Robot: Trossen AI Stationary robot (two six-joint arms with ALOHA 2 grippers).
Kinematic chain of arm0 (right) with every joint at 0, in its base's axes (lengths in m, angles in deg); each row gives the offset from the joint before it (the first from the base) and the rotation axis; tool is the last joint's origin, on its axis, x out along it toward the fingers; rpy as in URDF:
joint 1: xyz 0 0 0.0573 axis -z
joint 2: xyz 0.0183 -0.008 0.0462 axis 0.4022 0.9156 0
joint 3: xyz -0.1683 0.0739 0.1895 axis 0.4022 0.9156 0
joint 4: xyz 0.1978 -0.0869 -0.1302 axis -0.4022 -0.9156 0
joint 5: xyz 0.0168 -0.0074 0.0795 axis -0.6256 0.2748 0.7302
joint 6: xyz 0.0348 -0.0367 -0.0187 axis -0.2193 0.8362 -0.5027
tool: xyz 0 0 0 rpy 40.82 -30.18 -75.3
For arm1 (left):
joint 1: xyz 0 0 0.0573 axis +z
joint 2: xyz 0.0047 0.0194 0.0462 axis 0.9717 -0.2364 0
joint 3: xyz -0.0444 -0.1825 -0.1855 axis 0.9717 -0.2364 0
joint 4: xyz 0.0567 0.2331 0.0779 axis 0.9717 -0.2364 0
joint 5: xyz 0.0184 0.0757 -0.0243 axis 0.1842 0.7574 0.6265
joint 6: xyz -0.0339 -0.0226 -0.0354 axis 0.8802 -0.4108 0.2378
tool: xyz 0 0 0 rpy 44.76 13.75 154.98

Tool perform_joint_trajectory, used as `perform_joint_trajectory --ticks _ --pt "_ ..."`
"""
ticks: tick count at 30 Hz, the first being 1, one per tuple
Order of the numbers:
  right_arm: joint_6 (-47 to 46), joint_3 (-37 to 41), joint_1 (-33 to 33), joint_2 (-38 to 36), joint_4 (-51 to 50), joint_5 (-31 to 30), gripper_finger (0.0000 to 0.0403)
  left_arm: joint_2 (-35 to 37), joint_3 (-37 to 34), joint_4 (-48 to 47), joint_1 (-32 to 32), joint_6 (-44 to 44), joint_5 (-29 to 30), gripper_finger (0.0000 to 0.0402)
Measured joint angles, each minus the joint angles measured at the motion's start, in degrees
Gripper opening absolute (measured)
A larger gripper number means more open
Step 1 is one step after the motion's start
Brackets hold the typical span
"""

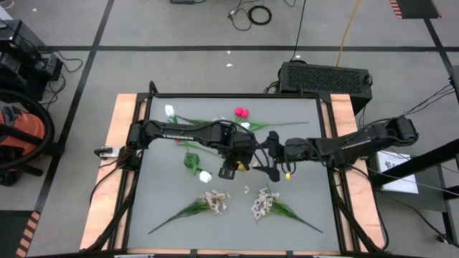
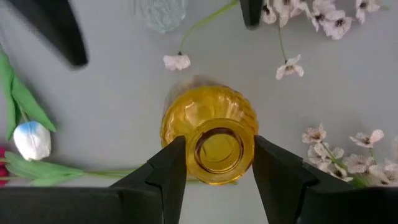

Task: Sort flowers into vase by color
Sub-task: Adjust the yellow flower vase

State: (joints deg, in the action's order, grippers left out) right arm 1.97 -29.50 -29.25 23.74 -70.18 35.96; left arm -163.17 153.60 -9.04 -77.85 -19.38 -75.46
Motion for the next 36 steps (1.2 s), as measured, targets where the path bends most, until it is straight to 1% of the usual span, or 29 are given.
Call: perform_joint_trajectory --ticks 5,10,17,21,26,31,36 --pt "0.67 -0.05 -0.27 4.94 4.89 -1.01 0.0378 -1.09 -0.04 -0.31 0.58 -0.07 0.04 0.0166" --pt "0.69 -0.05 -0.27 7.09 5.0 -1.34 0.0378 -2.49 -0.04 -1.34 1.43 -0.02 0.05 0.0166" --pt "0.21 -0.05 -0.31 7.21 3.14 -1.31 0.0378 -3.78 -0.04 -1.86 1.92 -1.14 0.17 0.0167" --pt "0.12 -0.05 -0.31 7.21 2.9 -1.07 0.0378 -4.13 -0.04 -2.51 1.92 -1.16 0.13 0.0178" --pt "-0.4 -0.05 -0.32 7.21 2.41 -0.79 0.0378 -4.33 -0.04 -2.6 1.88 -1.18 -2.06 0.0192" --pt "-0.72 -0.05 -0.59 7.21 1.16 -0.7 0.0378 -4.31 -0.04 -2.58 1.88 -1.18 -3.9 0.0194" --pt "-2.0 -0.05 -0.73 7.21 -0.01 -0.48 0.0378 -4.29 -0.04 -2.54 1.88 -1.18 -4.07 0.0194"
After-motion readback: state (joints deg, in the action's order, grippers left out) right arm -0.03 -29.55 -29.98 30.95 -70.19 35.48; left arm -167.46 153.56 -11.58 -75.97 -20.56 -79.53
